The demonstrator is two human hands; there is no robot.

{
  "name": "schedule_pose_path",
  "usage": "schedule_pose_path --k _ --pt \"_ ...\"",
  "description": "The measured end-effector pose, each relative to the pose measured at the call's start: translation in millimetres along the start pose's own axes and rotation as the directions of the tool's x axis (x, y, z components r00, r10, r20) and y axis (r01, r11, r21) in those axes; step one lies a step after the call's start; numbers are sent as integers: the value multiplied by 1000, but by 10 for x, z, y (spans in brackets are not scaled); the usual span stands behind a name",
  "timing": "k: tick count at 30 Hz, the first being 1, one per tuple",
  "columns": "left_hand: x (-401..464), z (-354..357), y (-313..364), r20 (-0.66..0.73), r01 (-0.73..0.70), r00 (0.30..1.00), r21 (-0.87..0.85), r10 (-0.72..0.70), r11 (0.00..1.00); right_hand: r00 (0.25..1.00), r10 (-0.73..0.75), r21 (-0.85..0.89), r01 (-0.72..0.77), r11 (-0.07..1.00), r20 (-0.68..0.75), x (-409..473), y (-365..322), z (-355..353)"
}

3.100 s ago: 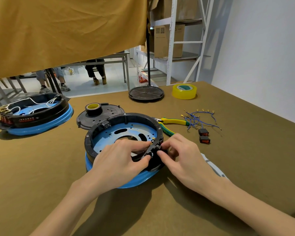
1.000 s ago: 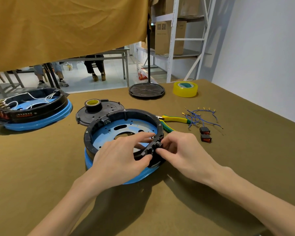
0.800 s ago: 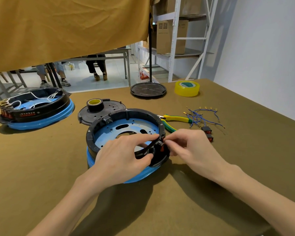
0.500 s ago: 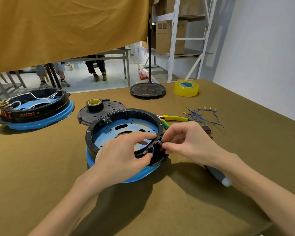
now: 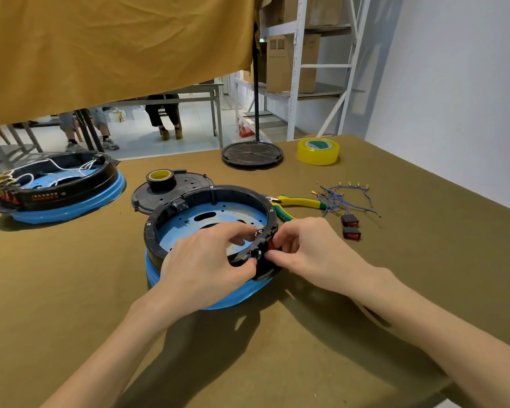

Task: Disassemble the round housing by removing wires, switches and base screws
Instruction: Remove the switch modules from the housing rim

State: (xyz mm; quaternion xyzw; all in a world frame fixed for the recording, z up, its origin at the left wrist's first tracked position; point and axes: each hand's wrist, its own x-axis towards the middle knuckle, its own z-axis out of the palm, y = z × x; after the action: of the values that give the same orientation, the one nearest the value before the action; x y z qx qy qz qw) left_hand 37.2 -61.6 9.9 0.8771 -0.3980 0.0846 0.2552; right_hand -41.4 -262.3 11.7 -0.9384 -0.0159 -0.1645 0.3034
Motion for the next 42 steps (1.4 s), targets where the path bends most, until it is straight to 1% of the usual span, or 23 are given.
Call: schedule_pose_path --k 2,4,7,12,16,18,22,27,34,37,39,40,42 --pt "1 12 -4 -17 13 1000 4 -13 1000 998 -46 -73 48 996 37 16 -29 -20" --pt "4 18 -3 -30 14 999 7 -14 1000 996 -70 -87 75 993 61 13 -46 -48" --pt "9 21 -18 -20 15 1000 -6 -15 1000 998 -56 -19 56 998 2 7 -53 -41" --pt "14 12 -19 11 14 1000 10 -14 1000 991 -86 -25 83 996 -99 -37 -74 80" --pt "9 -10 4 40 18 999 9 -19 1000 993 -91 -28 89 996 -71 -27 -56 33" --pt "8 -21 6 41 18 999 3 -18 1000 991 -91 -15 90 996 -99 -48 -58 60" --pt "7 -11 11 50 15 999 10 -15 1000 985 -122 -61 116 991 -122 -67 -58 93" --pt "-10 9 24 24 12 1000 37 -13 999 980 -120 -57 112 992 -160 -81 -73 122" --pt "-9 24 -4 21 -17 1000 59 16 998 986 -98 -100 85 991 -133 -75 -109 111" --pt "6 17 -6 21 -15 1000 57 14 998 987 -108 -207 82 975 -117 -113 -126 111" --pt "19 11 -9 44 -22 999 48 20 999 985 -128 -234 98 967 -119 -130 -133 89" --pt "19 9 -6 51 -21 999 44 19 999 985 -138 -240 111 964 -99 -126 -130 60" --pt "8 4 0 48 -11 999 48 9 999 990 -141 -237 134 962 -15 -91 -117 -25"
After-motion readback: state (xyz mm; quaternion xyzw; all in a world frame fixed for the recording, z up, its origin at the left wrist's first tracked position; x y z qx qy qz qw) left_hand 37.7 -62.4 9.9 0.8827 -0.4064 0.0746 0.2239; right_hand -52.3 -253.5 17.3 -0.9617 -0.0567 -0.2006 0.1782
